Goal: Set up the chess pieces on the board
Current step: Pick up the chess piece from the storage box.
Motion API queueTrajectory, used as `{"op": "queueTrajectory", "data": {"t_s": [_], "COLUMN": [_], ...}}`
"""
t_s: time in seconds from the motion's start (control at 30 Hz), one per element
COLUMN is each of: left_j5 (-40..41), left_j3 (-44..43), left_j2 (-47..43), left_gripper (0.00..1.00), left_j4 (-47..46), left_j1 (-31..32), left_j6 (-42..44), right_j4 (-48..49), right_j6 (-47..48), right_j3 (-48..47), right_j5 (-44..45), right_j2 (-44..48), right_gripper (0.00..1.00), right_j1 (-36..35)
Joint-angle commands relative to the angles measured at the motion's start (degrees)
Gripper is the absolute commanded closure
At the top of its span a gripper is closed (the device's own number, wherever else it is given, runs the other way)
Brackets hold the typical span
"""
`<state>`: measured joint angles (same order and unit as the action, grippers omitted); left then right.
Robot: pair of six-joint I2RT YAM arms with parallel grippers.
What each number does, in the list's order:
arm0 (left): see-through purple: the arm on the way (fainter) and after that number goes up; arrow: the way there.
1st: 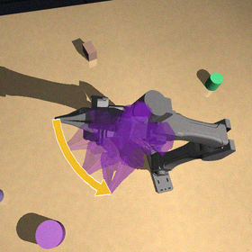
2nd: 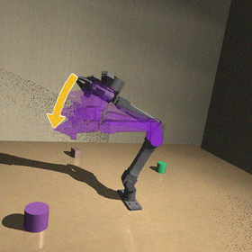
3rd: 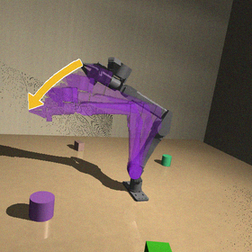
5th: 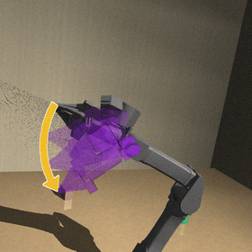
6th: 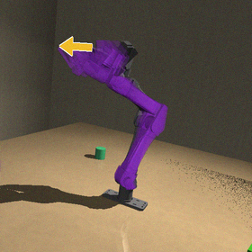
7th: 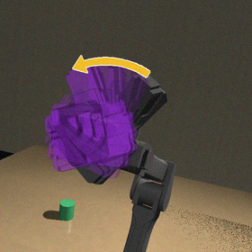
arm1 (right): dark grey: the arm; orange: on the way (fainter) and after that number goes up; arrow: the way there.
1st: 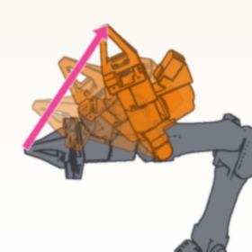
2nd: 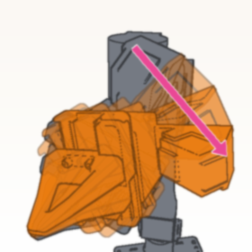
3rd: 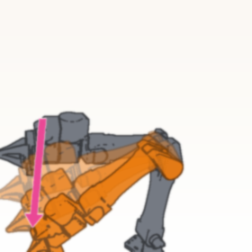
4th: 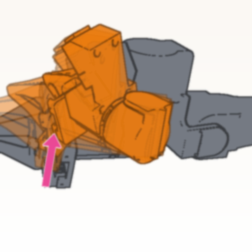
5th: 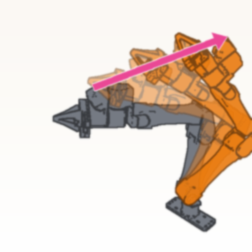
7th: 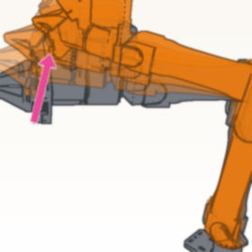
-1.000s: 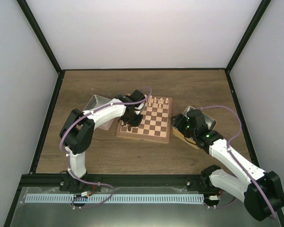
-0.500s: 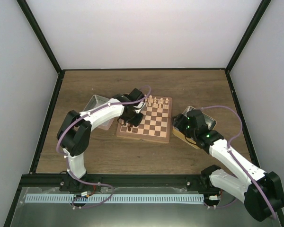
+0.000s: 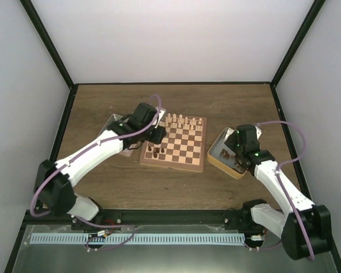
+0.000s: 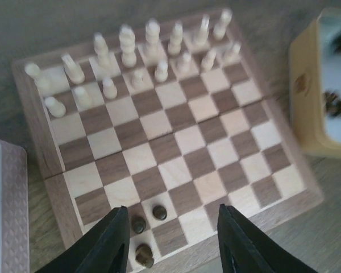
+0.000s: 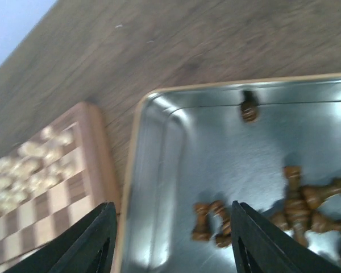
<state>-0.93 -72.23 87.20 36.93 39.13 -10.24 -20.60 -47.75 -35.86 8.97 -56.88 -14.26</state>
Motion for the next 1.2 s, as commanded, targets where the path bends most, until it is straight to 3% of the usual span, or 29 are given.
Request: {"op": "queueTrajectory", "data": {"t_s": [0.0, 0.13, 0.5, 0.8, 0.97, 1.17], "left_j5": [0.58, -2.05, -1.7, -0.08, 0.41, 0.58], "left_j3": [6.56, 10.18, 10.81, 12.07, 12.45, 12.55], "left_j2": [-7.85, -13.12, -19.72, -22.36, -22.77, -22.65], "left_gripper": [0.52, 0.45, 0.42, 0.4, 0.4, 0.4], "left_j4": [-12.25, -16.04, -16.81, -18.02, -18.27, -18.45], "left_j1": [-0.38, -0.46, -0.47, -0.46, -0.48, -0.51], "left_j6": [-0.3, -0.2, 0.31, 0.31, 0.31, 0.31], "right_j4": [0.67, 2.72, 4.94, 5.97, 6.52, 6.58], "right_j6": [6.23, 9.53, 12.22, 10.33, 10.74, 11.97], "right_j3": [-2.29, -5.34, -12.69, -14.19, -15.03, -14.56], "right_j5": [4.78, 7.76, 10.86, 14.47, 15.39, 15.77], "right_j2": [-5.89, -14.45, -31.05, -36.31, -38.17, -37.56], "right_gripper": [0.44, 0.44, 0.55, 0.58, 0.68, 0.86], "right_j1": [5.16, 7.72, 8.2, 8.63, 8.81, 8.81]}}
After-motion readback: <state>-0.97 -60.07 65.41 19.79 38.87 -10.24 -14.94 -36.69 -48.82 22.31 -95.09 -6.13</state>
